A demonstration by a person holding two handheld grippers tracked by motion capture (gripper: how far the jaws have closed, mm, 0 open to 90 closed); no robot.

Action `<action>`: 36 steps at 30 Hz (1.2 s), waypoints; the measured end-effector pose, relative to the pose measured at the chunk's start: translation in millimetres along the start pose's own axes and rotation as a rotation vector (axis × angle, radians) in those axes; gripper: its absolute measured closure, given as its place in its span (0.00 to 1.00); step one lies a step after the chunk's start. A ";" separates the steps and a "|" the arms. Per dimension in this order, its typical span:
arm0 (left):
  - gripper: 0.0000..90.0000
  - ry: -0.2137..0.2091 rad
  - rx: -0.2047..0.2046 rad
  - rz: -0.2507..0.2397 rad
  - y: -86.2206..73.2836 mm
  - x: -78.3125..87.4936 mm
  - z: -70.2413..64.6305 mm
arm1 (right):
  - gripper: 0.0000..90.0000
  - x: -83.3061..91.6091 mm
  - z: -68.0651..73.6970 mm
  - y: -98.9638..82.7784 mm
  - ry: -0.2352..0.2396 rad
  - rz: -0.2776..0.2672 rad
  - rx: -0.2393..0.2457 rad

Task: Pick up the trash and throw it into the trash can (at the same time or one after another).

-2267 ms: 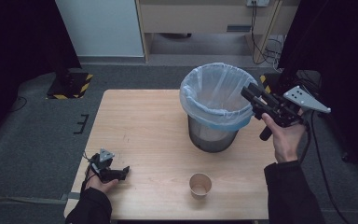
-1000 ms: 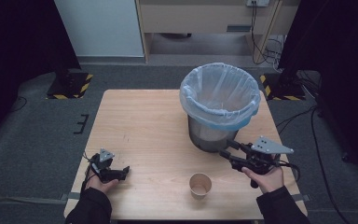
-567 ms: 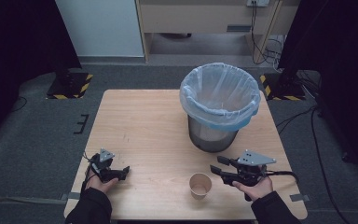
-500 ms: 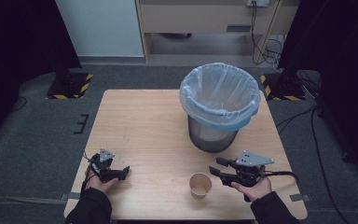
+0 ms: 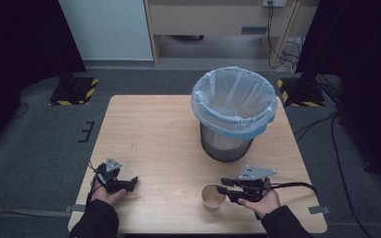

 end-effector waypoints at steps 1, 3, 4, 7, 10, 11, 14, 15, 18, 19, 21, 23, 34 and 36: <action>0.00 0.000 0.000 0.000 0.0 0.0 0.0 | 0.72 -1.6 0.2 -1.0 0.007 0.015 -0.002; 0.00 0.000 0.000 0.000 0.0 0.0 0.0 | 0.75 -4.1 0.4 -2.5 0.011 0.033 -0.005; 0.00 0.000 0.000 0.000 0.0 0.0 0.0 | 0.77 -5.1 0.3 -3.1 0.014 0.042 -0.005; 0.00 0.000 0.000 0.000 0.0 0.0 0.0 | 0.82 -6.8 0.5 -4.2 0.024 0.062 -0.006; 0.00 0.000 0.000 0.000 0.0 0.0 0.0 | 0.89 -6.2 0.2 -4.8 0.023 0.075 -0.002; 0.00 0.000 0.000 0.000 0.0 0.0 0.0 | 0.92 -5.6 0.2 -4.7 0.027 0.078 -0.003; 0.00 0.000 0.000 0.000 0.0 0.0 0.0 | 0.93 -4.0 0.3 -3.8 0.034 0.082 -0.006; 0.00 0.000 0.000 0.000 0.0 0.0 0.0 | 0.93 -3.5 0.1 -3.4 0.036 0.079 -0.006; 0.00 0.000 0.000 0.000 0.0 0.0 -0.1 | 0.93 -0.8 -0.4 -1.8 0.034 0.071 -0.006; 0.00 0.000 0.000 0.000 0.0 0.0 0.0 | 0.94 0.6 -0.4 -0.9 0.033 0.064 -0.009; 0.00 0.000 0.000 0.000 0.0 0.0 0.0 | 0.94 2.4 -0.8 0.4 0.030 0.055 -0.010; 0.00 0.000 0.000 0.000 0.0 0.0 0.0 | 0.94 7.6 -2.5 4.7 0.023 0.019 -0.014; 0.00 0.000 0.000 0.000 0.0 0.0 0.0 | 0.94 33.3 -13.0 22.4 -0.045 -0.139 -0.032; 0.00 0.000 0.000 0.000 0.0 0.0 -0.1 | 0.93 37.6 -14.3 25.0 -0.051 -0.161 -0.034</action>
Point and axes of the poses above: each handheld gripper's, and its own axes: x roughly backward along the jaws, y roughly out of its top, z roughly to its left, the point moved 3 cm from there along -x, roughly forward along the jaws, and after that the axes turned 9 degrees about x, right-handed, at the moved point
